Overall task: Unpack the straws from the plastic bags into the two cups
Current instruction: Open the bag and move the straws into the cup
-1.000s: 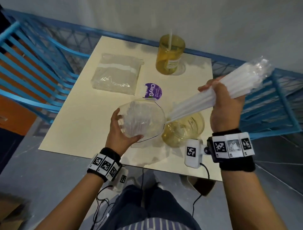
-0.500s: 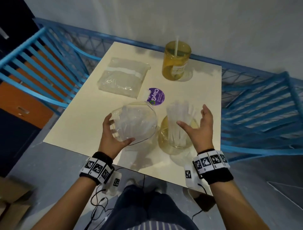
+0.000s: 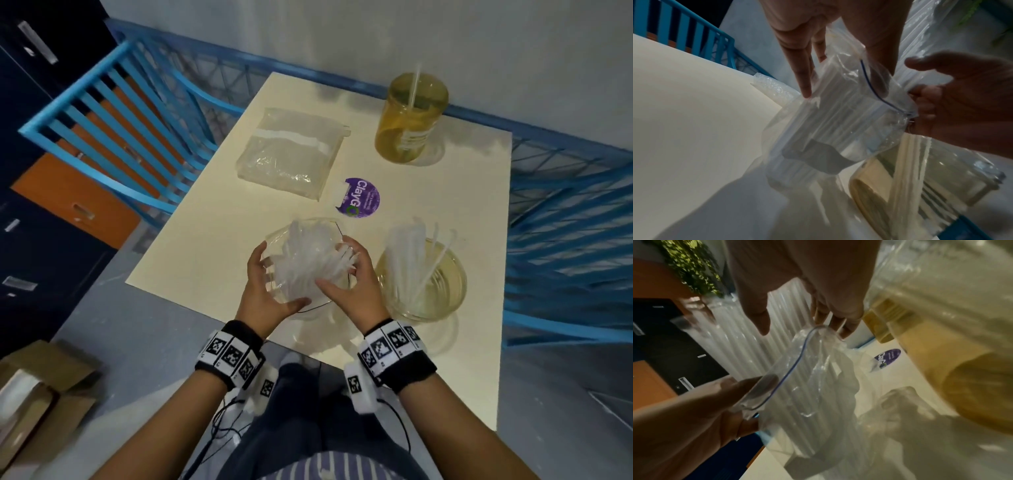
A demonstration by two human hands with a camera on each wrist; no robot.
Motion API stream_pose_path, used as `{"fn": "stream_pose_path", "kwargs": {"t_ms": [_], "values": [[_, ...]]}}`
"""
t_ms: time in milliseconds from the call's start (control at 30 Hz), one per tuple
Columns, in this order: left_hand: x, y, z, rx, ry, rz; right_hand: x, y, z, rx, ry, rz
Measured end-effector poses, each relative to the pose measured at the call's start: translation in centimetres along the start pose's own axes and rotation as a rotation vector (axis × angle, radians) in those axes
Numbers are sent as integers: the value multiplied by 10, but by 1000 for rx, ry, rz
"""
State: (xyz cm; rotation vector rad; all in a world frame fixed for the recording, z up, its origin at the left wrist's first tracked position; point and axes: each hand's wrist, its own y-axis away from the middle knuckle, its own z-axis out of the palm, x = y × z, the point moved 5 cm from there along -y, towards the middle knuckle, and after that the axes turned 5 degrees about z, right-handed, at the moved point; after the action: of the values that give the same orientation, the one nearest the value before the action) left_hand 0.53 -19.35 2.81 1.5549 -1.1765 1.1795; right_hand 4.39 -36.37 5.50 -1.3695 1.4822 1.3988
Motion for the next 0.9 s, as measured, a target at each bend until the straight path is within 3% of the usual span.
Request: {"fn": "stream_pose_path", "kwargs": {"t_ms": [333,400,533,600,733,900], "values": [[-8,-2,-1,-78,-6,24,50,-41,24,68,230,202],[-6,-4,-4,-85,-10,30,35,-38,23,77,263,185],[-1,-12,-15,-59,-12,32,-9,-27,3,237,-49,166],[2,-18,-19,-51,-43,42,-38,-17,-6,251,-218,132],[7,-23,-19,-86,-53,59,-81,-7,-18,237,-278,-14],[6,-25,-20,-87,-49,71,-118,3,-48,325,-412,-168]]}}
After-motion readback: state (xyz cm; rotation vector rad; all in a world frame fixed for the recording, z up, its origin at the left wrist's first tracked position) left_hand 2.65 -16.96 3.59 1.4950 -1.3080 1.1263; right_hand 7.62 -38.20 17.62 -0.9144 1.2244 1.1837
